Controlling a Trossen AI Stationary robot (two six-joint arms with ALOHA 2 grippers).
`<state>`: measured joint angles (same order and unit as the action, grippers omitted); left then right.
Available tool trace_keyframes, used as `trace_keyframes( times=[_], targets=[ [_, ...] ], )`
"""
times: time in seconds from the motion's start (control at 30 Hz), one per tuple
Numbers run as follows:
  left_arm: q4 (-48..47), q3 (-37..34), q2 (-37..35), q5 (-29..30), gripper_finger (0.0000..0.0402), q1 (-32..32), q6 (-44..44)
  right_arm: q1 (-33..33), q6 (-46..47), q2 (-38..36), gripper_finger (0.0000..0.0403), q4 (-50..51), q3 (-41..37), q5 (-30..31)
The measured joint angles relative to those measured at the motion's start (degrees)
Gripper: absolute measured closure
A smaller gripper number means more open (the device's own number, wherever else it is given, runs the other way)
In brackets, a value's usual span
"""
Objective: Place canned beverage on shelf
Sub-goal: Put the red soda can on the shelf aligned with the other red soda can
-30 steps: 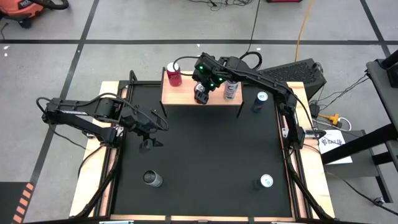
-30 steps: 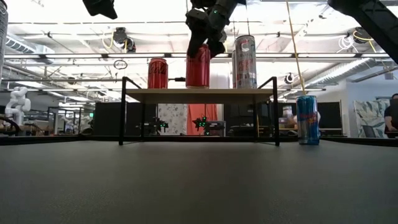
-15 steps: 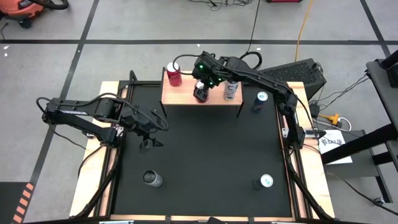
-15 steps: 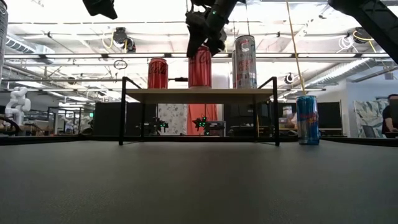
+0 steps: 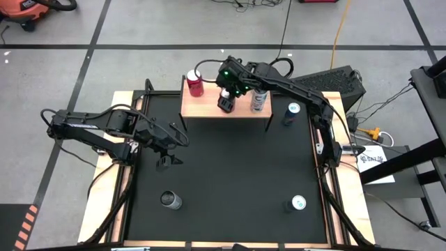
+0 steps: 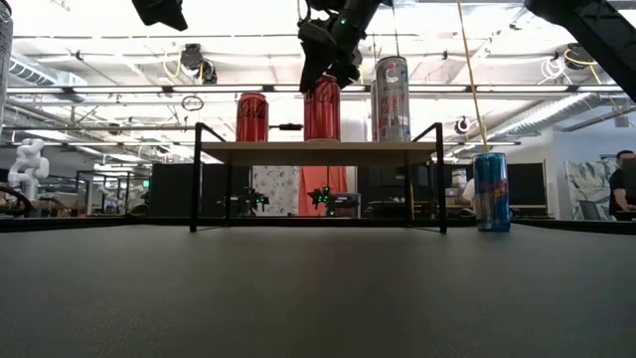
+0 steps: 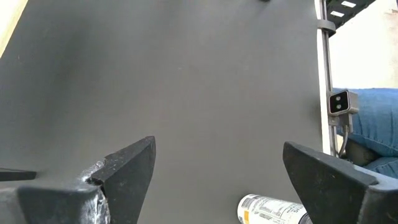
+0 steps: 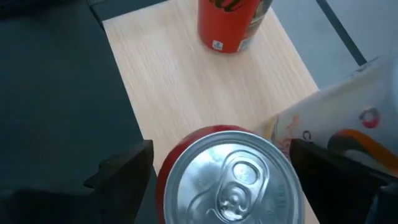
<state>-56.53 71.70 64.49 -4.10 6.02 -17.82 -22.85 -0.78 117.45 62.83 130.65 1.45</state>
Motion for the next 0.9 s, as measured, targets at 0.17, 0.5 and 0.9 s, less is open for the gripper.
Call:
trace_keyframes(
  times=[0.17, 0.5, 0.9],
  targets=[
    [0.02, 0.0, 0.0, 0.0, 0.0047, 0.0, 0.0, 0.0, -0.11, -2.17, 0.0044, -0.38, 0.0, -0.01],
    [0.04, 0.0, 0.0, 0.0, 0.0047, 0.0, 0.0, 0.2, 4.35, -10.6, 0.0044, 0.63, 0.02, -0.28],
    [0.04, 0.0, 0.0, 0.0, 0.0047, 0.0, -1.38, 1.04, 6.13, -11.46, 0.0056, 7.65, 0.0, -1.28]
  ],
)
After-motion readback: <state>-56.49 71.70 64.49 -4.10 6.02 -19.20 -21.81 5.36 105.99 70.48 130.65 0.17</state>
